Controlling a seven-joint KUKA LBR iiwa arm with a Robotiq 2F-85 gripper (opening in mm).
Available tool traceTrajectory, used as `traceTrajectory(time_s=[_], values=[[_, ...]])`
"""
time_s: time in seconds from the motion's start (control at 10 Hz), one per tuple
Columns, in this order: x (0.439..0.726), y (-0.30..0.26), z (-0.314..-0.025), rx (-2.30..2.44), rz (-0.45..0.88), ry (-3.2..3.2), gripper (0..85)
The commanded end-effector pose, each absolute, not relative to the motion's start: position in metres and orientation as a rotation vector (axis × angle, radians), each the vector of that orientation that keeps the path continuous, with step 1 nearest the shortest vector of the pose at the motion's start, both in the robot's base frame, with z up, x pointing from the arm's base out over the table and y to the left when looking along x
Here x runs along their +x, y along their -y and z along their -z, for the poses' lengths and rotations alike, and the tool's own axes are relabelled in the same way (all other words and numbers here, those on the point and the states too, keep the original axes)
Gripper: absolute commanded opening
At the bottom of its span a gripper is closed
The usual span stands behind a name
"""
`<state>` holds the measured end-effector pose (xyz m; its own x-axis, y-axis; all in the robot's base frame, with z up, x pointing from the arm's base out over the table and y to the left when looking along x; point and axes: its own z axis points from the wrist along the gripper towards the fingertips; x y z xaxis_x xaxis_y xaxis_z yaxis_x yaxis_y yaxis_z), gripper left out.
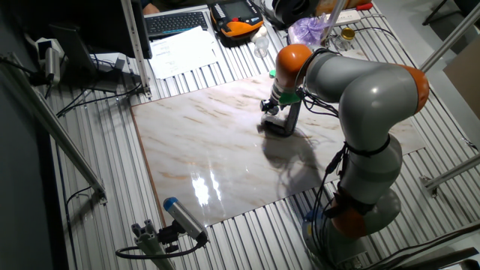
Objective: Screw the lid onto the jar
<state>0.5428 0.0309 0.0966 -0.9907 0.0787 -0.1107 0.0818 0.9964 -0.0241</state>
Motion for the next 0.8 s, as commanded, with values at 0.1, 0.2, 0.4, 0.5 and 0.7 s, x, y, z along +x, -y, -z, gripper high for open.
traceTrajectory(time_s=[0.1, 0.2, 0.4, 0.5, 0.7], values=[[0.543, -0.022, -0.107, 0.109, 0.022, -3.032, 68.0], [0.545, -0.02, -0.111, 0.093, 0.016, -3.038, 68.0], [0.545, -0.022, -0.11, 0.051, 0.016, -3.055, 34.0], [0.545, -0.022, -0.11, 0.03, -0.001, -3.067, 17.0], [0.545, -0.022, -0.11, 0.016, 0.0, -3.072, 17.0]])
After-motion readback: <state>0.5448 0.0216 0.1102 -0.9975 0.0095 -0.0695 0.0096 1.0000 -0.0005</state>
